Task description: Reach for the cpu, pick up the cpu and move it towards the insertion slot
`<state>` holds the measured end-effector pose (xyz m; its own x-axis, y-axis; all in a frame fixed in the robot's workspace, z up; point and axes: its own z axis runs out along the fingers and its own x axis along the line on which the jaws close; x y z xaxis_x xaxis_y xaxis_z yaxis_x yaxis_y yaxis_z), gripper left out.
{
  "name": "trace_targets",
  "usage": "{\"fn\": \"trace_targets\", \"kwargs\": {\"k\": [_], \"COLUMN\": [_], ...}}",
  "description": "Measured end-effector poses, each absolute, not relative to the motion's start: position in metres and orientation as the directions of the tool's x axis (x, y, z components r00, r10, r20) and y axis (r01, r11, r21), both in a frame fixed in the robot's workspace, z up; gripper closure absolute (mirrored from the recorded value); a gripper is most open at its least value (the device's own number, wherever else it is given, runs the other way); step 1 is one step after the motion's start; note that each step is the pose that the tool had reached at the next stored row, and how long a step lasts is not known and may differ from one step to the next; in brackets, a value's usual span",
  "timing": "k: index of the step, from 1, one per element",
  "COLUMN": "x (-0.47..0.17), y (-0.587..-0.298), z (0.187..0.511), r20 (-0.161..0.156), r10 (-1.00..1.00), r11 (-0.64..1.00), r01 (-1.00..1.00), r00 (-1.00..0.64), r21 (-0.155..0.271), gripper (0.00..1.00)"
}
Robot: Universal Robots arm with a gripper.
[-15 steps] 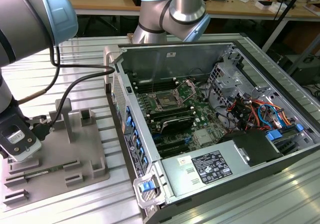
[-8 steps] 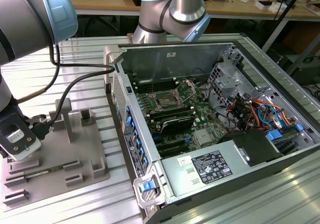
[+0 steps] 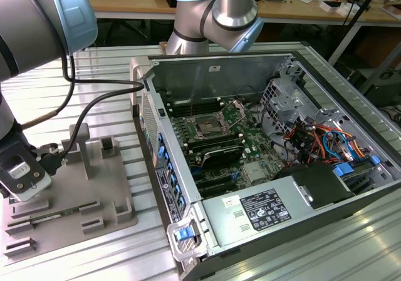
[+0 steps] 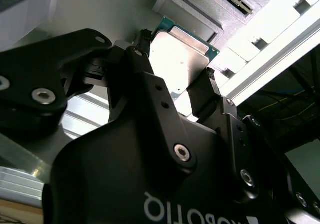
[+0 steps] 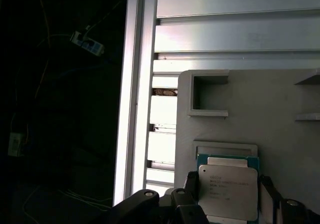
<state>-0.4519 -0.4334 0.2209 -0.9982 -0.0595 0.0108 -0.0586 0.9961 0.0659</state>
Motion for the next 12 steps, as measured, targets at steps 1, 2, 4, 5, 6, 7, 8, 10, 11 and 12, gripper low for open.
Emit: {"fn": "trace_targets", "kwargs": {"k": [1, 2, 4, 5, 6, 7, 8, 10, 11, 12], "x": [-0.452, -0.452, -0.452, -0.452, -0.452, -0.452, -0.452, -0.452, -0.452, -0.452], "y": [-0.4334, -0.4334, -0.4334, -0.4334, -0.4334, -0.4334, -0.4334, -0.4334, -0.4334, -0.4334], "z": [0.2211, 0.2214, 0.2225, 0.2229, 0.2233, 0.2237, 0.2241, 0.225, 0.2253, 0.2257], "r20": [0.011, 0.011, 0.011, 0.011, 0.011, 0.011, 0.011, 0.011, 0.011, 0.011], "r10": [-0.06, -0.059, -0.059, -0.059, -0.059, -0.059, -0.059, -0.059, -0.059, -0.059], "r11": [0.996, 0.996, 0.996, 0.996, 0.996, 0.996, 0.996, 0.996, 0.996, 0.996], "r01": [-0.059, -0.059, -0.059, -0.059, -0.059, -0.059, -0.059, -0.059, -0.059, -0.059], "r00": [-0.998, -0.998, -0.998, -0.998, -0.998, -0.998, -0.998, -0.998, -0.998, -0.998], "r21": [0.066, 0.066, 0.066, 0.066, 0.066, 0.066, 0.066, 0.066, 0.066, 0.066], "gripper": [0.45, 0.45, 0.45, 0.45, 0.45, 0.45, 0.45, 0.45, 0.45, 0.45]}}
